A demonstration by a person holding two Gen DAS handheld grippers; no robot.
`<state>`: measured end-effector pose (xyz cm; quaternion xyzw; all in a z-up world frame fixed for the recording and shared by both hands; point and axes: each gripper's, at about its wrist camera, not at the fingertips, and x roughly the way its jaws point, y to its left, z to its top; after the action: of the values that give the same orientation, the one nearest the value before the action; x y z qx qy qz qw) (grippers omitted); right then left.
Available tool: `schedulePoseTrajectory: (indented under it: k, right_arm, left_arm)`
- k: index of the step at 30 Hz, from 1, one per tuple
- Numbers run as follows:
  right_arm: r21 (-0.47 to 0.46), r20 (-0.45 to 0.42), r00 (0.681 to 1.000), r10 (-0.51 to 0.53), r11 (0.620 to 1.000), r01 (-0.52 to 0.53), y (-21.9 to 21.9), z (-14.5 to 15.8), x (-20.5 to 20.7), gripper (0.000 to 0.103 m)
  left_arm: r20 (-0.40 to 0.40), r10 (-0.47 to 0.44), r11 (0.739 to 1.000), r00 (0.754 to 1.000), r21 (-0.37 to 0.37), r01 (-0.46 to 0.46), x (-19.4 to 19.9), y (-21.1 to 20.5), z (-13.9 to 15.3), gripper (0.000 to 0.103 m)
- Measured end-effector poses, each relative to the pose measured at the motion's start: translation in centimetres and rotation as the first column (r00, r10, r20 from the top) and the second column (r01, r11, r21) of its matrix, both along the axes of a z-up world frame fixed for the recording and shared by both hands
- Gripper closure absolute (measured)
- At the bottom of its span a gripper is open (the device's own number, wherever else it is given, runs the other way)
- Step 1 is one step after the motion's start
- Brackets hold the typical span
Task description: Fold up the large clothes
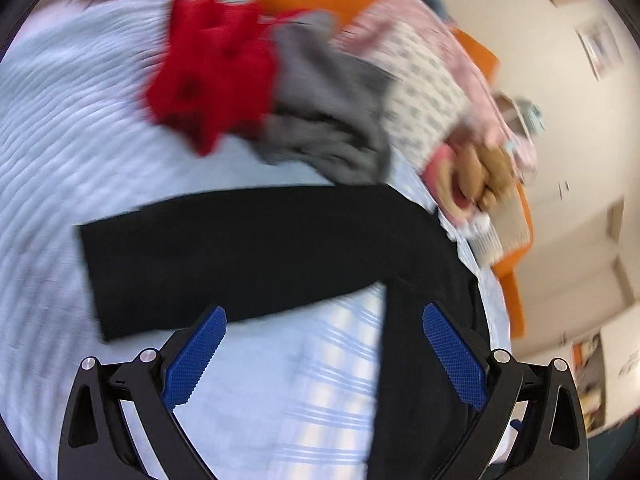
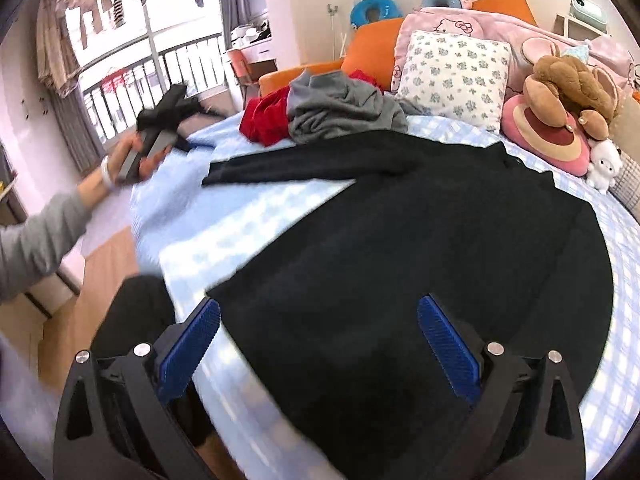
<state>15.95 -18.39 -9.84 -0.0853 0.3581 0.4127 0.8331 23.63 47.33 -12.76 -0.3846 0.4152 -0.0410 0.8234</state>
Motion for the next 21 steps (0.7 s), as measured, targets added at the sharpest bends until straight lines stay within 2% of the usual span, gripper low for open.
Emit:
schedulePoseTrajectory:
  k: [2, 4, 5, 10, 12, 18, 21]
  right_arm:
    - [0.012, 0.010, 1.000, -0.005, 1.000, 0.005, 1.5, 0.0, 1.2, 0.005]
    - [0.019, 0.001, 1.000, -0.005, 1.000, 0.005, 2.8, -0.2, 2.4, 0.005]
    - [0.026, -0.010, 1.000, -0.001, 1.000, 0.001, 3.5, -0.3, 3.0, 0.005]
    - [0.016, -0.053, 0.998, -0.024, 1.000, 0.024, 6.4, -1.8, 6.7, 0.005]
    - [0.018, -0.076, 0.996, -0.045, 0.999, 0.046, 7.6, -2.2, 9.0, 0.005]
    - [0.058, -0.052, 0.993, -0.107, 0.992, 0.110, 10.6, -1.8, 16.8, 0.005]
    - [0.087, -0.059, 0.985, -0.159, 0.983, 0.164, 12.6, -1.6, 23.1, 0.005]
  left_arm:
    - [-0.034, 0.042, 0.999, 0.999, 0.011, -0.041, -0.2, 2.7, -1.7, 0.003]
    - [-0.081, 0.079, 0.994, 0.994, 0.084, -0.072, 0.1, 4.7, -3.1, 0.003]
    - [-0.097, 0.088, 0.993, 0.991, 0.091, -0.080, 0.1, 5.5, -3.7, 0.003]
    - [-0.174, 0.118, 0.992, 0.978, 0.052, -0.111, 0.9, 8.8, -8.3, 0.003]
    - [-0.140, 0.114, 0.993, 0.984, 0.049, -0.108, 1.4, 9.1, -8.9, 0.003]
    - [-0.110, 0.055, 0.997, 0.992, 0.056, -0.049, 2.9, 8.2, -8.6, 0.003]
    - [-0.082, -0.022, 0.999, 0.996, 0.024, 0.025, 3.3, 7.1, -8.4, 0.003]
